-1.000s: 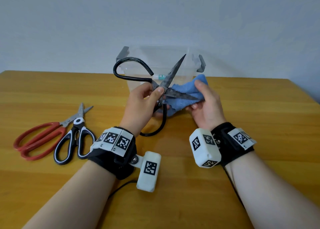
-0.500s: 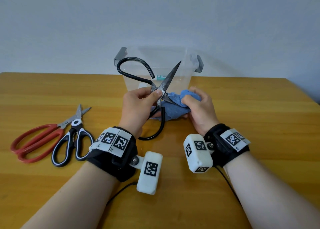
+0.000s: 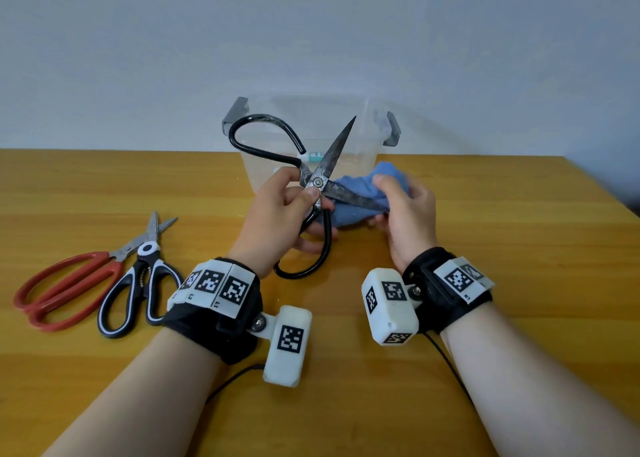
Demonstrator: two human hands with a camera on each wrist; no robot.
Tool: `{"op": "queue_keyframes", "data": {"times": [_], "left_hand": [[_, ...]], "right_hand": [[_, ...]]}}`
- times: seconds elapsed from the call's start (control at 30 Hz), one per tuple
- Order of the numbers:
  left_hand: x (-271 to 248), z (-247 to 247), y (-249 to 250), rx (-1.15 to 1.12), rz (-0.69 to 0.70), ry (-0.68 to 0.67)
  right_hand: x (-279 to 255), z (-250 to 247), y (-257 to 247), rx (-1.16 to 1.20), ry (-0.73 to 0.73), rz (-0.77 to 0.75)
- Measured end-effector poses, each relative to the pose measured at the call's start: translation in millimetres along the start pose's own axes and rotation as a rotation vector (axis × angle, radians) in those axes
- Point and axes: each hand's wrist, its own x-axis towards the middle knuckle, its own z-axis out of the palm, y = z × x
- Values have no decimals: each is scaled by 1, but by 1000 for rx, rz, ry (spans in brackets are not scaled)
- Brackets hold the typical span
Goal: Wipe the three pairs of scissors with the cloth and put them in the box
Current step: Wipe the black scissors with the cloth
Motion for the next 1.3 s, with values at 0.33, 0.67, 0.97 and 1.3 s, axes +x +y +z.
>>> {"op": "queue_keyframes", "data": {"times": [0.33, 0.67, 0.97, 1.3], "left_hand": [[-7, 15, -7, -165, -18, -44], [-9, 21, -16, -119, 42, 56], [-14, 16, -17, -195, 18, 15], [-38, 13, -16, -175, 1, -40]], "right_hand": [[-4, -10, -19, -40, 123, -303], [-13, -7, -15, -435, -194, -360], [-14, -16, -28, -597, -377, -301], [-30, -36, -48, -698, -263, -339]]}}
